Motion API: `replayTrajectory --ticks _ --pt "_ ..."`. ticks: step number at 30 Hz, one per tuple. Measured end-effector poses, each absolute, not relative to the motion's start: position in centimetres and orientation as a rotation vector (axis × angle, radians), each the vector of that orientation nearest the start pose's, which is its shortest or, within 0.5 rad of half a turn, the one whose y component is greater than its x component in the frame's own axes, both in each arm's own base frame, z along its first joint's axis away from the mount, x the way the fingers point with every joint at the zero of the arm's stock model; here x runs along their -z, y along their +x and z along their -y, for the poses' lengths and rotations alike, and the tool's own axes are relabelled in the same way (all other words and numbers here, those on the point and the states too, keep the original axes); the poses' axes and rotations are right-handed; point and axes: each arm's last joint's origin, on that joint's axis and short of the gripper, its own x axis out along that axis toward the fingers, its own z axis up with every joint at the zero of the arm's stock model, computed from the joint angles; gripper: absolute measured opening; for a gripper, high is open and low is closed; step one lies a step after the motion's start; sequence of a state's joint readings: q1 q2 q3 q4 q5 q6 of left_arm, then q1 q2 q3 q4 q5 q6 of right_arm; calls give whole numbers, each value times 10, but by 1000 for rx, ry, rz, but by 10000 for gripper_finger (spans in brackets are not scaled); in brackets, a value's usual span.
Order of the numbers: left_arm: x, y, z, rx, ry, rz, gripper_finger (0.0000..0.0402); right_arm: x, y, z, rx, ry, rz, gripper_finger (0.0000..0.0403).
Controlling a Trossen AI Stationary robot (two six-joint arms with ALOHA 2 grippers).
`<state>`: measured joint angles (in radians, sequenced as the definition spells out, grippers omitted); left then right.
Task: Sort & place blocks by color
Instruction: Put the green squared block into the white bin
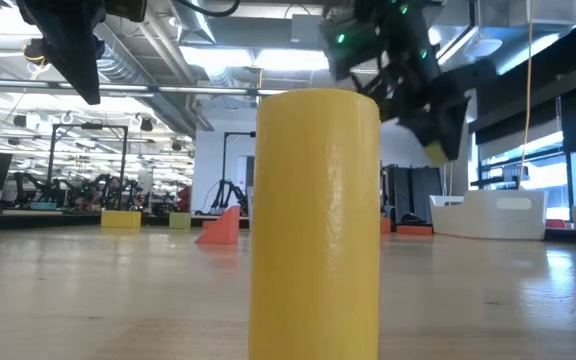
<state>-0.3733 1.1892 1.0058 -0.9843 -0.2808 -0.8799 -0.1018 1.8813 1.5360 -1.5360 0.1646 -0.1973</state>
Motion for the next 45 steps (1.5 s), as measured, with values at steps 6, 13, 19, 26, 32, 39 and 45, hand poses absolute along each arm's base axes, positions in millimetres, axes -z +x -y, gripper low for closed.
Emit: replayTrajectory --ticks 6,13,19,26,32,39,45 --pt "-275 200 68 -431 -391 -1001 186 -278 297 35 104 -137 -1760 133" --pt "-276 201 67 -455 -374 -978 186 -319 253 40 440 -39 -1472 133" --pt "-277 202 66 -493 -345 -925 186 -322 207 60 894 134 -1217 133" --pt "-282 210 68 -418 -252 -862 186 -296 178 89 1224 327 -1045 133" --pt "-285 217 67 -372 -216 -811 186 -265 169 119 1306 362 -1026 133" --pt "-285 217 67 -371 -215 -813 186 -239 157 138 1313 456 -1021 133" --pt "-285 217 67 -371 -215 -814 186 -223 146 146 1323 537 -1028 133"
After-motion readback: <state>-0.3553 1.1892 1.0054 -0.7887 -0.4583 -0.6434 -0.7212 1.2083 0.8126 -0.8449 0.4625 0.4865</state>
